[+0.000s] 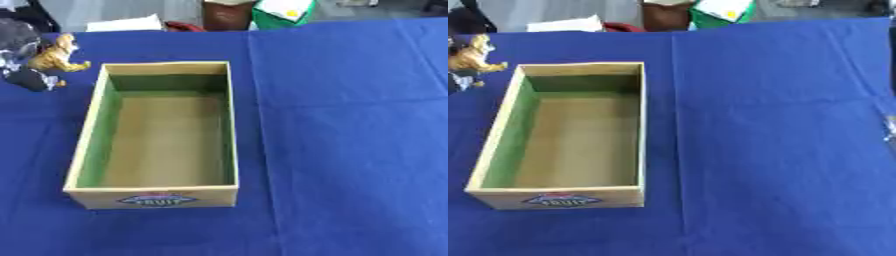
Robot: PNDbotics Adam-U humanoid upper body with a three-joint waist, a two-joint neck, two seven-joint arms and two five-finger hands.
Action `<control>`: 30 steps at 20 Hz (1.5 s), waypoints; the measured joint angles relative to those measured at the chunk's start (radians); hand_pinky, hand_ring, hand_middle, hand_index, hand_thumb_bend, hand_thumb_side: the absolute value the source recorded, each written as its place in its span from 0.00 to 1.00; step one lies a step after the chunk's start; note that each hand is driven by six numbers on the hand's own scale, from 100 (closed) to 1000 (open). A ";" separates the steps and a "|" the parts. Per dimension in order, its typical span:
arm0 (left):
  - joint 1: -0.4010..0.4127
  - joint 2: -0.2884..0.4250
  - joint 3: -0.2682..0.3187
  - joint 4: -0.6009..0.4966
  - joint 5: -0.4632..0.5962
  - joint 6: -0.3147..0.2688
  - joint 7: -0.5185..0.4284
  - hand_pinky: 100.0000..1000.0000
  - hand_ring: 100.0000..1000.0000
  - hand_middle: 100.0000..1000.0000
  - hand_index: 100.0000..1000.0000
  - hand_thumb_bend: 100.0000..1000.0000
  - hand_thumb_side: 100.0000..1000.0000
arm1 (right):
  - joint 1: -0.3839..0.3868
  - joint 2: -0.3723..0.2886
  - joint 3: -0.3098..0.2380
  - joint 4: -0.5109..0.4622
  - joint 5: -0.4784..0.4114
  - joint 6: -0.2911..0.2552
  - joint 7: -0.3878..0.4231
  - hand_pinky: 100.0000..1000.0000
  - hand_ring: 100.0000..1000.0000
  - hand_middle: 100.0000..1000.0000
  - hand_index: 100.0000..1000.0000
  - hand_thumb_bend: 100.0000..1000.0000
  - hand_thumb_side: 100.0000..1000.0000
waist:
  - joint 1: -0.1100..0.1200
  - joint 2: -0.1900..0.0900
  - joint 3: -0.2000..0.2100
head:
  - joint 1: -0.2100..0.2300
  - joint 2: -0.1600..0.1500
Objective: Pick up objects on the table and place them in the box.
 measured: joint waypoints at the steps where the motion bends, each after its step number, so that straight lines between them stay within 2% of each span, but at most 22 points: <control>1: 0.000 0.000 0.000 -0.017 0.004 -0.001 0.002 0.23 0.51 0.57 0.62 0.00 0.41 | 0.001 0.000 0.000 0.000 -0.001 0.000 0.000 0.85 0.77 0.89 0.93 0.00 1.00 | 0.000 -0.005 0.002 | -0.005 0.008; 8: -0.001 0.016 -0.037 -0.213 0.045 -0.042 -0.024 0.24 0.53 0.59 0.63 0.00 0.38 | 0.010 0.000 0.000 0.000 -0.006 0.002 -0.002 0.85 0.77 0.89 0.93 0.00 1.00 | 0.004 -0.043 0.014 | -0.037 0.049; 14: -0.001 0.017 -0.123 -0.417 0.064 -0.111 -0.108 0.24 0.54 0.63 0.65 0.00 0.38 | 0.015 0.003 0.000 0.000 -0.010 0.004 -0.004 0.85 0.77 0.89 0.93 0.00 1.00 | 0.009 -0.071 0.019 | -0.048 0.061; 17: 0.000 -0.002 -0.160 -0.508 0.071 -0.129 -0.152 0.24 0.53 0.61 0.64 0.00 0.38 | 0.014 0.007 0.000 0.000 -0.011 0.005 -0.004 0.85 0.77 0.89 0.93 0.00 1.00 | 0.008 -0.083 0.019 | -0.050 0.069; 24: 0.039 -0.118 -0.189 -0.633 0.176 -0.091 -0.243 0.24 0.52 0.59 0.63 0.00 0.41 | 0.009 0.010 0.000 0.000 -0.019 0.004 -0.005 0.85 0.77 0.89 0.93 0.00 1.00 | 0.005 -0.093 0.019 | -0.051 0.074; 30: 0.071 -0.133 -0.258 -0.641 0.256 -0.070 -0.309 0.25 0.54 0.60 0.63 0.00 0.44 | 0.009 0.013 0.000 0.000 -0.023 0.000 -0.008 0.85 0.77 0.89 0.93 0.00 1.00 | 0.006 -0.093 0.019 | -0.054 0.076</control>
